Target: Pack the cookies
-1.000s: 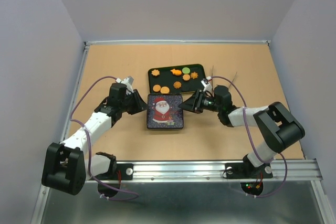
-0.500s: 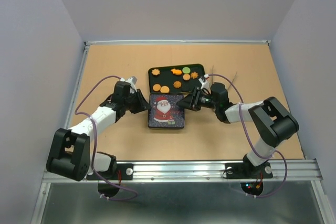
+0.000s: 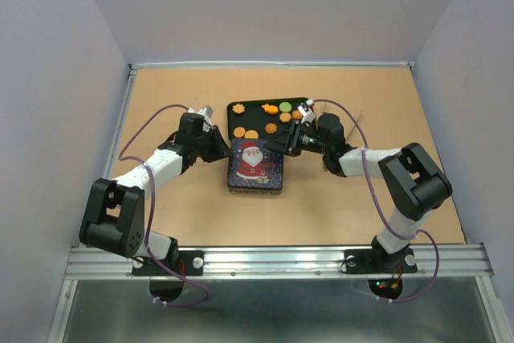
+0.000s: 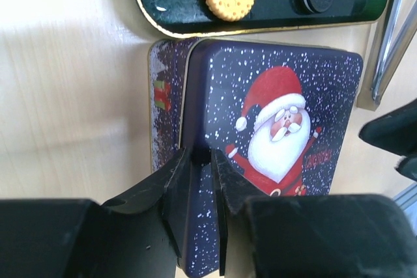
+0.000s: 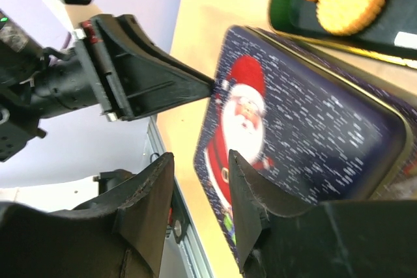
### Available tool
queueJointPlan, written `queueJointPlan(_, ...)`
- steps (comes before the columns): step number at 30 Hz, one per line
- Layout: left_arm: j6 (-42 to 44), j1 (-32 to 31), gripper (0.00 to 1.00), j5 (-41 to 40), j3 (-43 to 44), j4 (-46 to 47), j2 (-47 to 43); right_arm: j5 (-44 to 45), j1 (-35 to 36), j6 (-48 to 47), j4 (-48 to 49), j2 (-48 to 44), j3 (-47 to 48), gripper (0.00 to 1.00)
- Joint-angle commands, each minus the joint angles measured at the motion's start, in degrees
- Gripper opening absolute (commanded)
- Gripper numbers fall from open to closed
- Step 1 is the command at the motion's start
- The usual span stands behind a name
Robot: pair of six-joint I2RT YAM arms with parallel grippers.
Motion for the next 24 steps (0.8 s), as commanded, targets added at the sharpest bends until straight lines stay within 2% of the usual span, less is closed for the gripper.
queueJointPlan(1,1.47,-0.17,0.30,-0.90,3.16,0.34,0.43,-2.67,1.36,-3.44,-4.94,-3.53,5.09,0.45)
queueJointPlan(3,1.47,-0.17,0.30,-1.34,3.25,0.34,0.78,-2.23,3.20,-6.07,-9.61,-6.15,5.88,0.45)
queueJointPlan(4,1.47,-0.17,0.30,-1.51,3.34,0.34,1.05,-1.62,4.08,-9.31,-14.94,-7.21,6.14,0.45)
queueJointPlan(9,1.30,-0.17,0.29,-1.78,4.74,0.34,2.37,4.97,12.08,-19.17,-30.79,-13.10,7.03,0.45)
queueJointPlan(11,1.47,-0.17,0.30,-2.04,5.35,0.34,2.81,5.85,13.14,-19.27,-31.60,-14.95,5.45,0.45)
queueJointPlan(14,1.65,-0.17,0.29,-2.39,6.59,0.34,3.60,12.25,13.15,-18.57,-32.39,-19.17,2.02,0.42)
queueJointPlan(15,1.65,-0.17,0.29,-2.31,7.37,0.34,4.03,16.97,13.15,-18.31,-32.92,-19.96,2.02,0.41)
queueJointPlan(17,1.65,-0.17,0.29,-2.22,8.34,0.34,4.21,20.95,13.06,-17.43,-34.32,-21.28,3.68,0.40)
queueJointPlan(22,2.35,-0.17,0.29,-3.10,11.68,-2.29,4.56,26.24,11.04,-15.76,-37.40,-16.20,9.30,0.36)
queueJointPlan(24,2.88,-0.17,0.29,-3.36,12.83,-2.91,5.35,25.90,8.76,-14.70,-38.02,-12.68,10.63,0.29)
